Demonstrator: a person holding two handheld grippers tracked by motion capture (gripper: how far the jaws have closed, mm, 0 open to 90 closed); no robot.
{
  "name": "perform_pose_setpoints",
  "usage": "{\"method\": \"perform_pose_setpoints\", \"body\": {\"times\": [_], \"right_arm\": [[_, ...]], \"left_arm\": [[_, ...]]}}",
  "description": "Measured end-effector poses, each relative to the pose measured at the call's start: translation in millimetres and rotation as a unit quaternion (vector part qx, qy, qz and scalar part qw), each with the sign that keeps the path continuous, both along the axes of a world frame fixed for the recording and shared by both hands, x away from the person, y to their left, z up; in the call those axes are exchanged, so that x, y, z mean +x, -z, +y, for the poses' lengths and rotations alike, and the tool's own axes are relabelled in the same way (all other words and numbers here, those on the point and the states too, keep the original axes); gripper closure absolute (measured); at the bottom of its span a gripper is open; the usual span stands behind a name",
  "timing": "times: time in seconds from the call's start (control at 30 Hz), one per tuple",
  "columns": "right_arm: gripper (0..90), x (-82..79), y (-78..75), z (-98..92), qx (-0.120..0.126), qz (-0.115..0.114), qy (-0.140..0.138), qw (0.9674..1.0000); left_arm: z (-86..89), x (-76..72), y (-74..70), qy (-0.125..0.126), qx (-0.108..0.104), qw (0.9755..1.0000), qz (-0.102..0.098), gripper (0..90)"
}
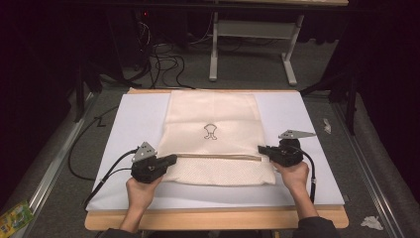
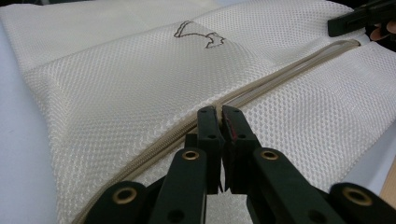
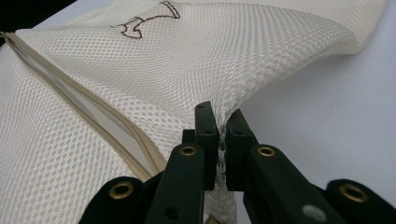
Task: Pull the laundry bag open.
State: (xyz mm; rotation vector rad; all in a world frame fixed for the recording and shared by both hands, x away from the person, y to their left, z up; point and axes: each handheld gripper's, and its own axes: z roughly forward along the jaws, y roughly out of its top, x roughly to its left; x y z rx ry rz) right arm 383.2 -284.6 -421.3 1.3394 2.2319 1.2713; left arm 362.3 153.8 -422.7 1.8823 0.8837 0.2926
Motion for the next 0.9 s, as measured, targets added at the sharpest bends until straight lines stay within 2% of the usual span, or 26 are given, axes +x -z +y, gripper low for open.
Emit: {"method": "perform_pose_setpoints", "body": {"times": [0.27, 0.6, 0.9], "right_arm": [[88.2, 0.1, 1.0, -1.3, 0.000, -0.002, 0.000, 1.0000], [88.2, -0.9, 1.3, -5.5, -0.002, -0.001, 0.006, 1.0000], [88.2, -1.1, 3.1, -6.1, -0.004, -0.007, 0.009, 0.9999]], "left_arm": [[4.4, -0.6, -2.8, -0.007, 0.002, 1.0000, -0.005, 87.2], [12.6, -0.9, -4.3, -0.015, -0.006, 0.9999, -0.004, 87.2], [16.4, -1.5, -5.8, -0.022, 0.002, 0.9997, -0.008, 87.2]]}}
